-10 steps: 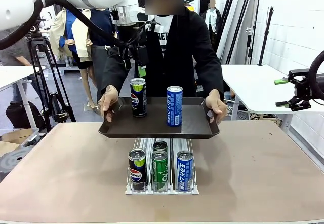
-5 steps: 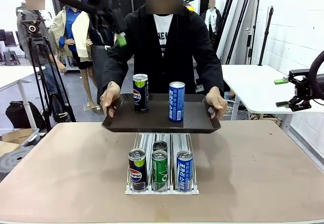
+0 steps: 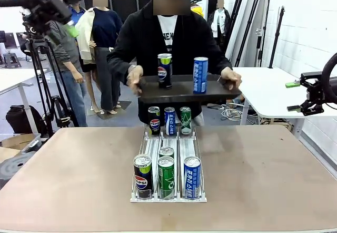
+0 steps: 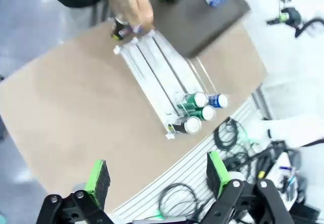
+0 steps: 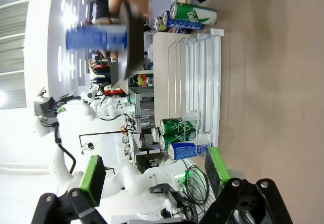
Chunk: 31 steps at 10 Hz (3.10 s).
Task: Retrieve and hand over the desired beverage to the person.
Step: Place the picked can on the Handle tray extended by the person.
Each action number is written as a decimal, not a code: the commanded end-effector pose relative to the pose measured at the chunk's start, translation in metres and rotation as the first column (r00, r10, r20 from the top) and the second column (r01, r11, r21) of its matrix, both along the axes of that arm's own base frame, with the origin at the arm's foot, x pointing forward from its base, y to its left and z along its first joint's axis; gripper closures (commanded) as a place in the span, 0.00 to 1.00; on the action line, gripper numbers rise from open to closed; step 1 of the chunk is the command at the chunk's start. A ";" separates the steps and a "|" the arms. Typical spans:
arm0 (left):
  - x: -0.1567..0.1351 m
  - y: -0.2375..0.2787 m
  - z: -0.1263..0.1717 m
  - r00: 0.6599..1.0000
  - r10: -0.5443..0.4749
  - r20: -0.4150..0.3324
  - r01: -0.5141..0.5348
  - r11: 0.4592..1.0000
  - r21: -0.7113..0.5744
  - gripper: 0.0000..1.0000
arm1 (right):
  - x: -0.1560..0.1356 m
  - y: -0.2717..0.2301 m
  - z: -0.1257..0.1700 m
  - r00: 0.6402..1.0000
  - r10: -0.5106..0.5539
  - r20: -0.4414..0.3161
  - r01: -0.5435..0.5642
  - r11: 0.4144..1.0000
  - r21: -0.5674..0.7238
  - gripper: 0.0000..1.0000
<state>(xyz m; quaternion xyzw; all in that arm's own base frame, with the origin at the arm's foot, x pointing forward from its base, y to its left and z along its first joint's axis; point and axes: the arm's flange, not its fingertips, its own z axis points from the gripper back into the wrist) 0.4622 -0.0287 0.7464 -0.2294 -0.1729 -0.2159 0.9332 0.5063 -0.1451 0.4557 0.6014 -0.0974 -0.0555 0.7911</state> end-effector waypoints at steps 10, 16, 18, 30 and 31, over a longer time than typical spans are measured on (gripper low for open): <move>-0.083 0.170 -0.130 0.992 0.058 -0.114 -0.119 0.747 -0.654 0.00 | 0.001 0.002 -0.001 1.000 0.001 0.006 -0.001 1.000 -0.011 0.00; -0.078 0.218 -0.198 0.951 -0.050 -0.304 -0.173 0.731 -0.660 0.00 | 0.001 0.002 -0.001 1.000 0.001 0.006 -0.001 1.000 -0.011 0.00; -0.078 0.221 -0.201 0.950 -0.080 -0.302 -0.157 0.714 -0.682 0.00 | 0.001 0.002 -0.001 1.000 0.001 0.006 -0.001 1.000 -0.011 0.00; -0.088 0.253 -0.235 0.935 -0.045 -0.352 -0.237 0.659 -0.714 0.00 | 0.001 0.002 -0.001 1.000 0.001 0.006 -0.001 1.000 -0.011 0.00; -0.088 0.253 -0.235 0.935 -0.045 -0.352 -0.237 0.659 -0.714 0.00 | 0.001 0.002 -0.001 1.000 0.001 0.006 -0.001 1.000 -0.011 0.00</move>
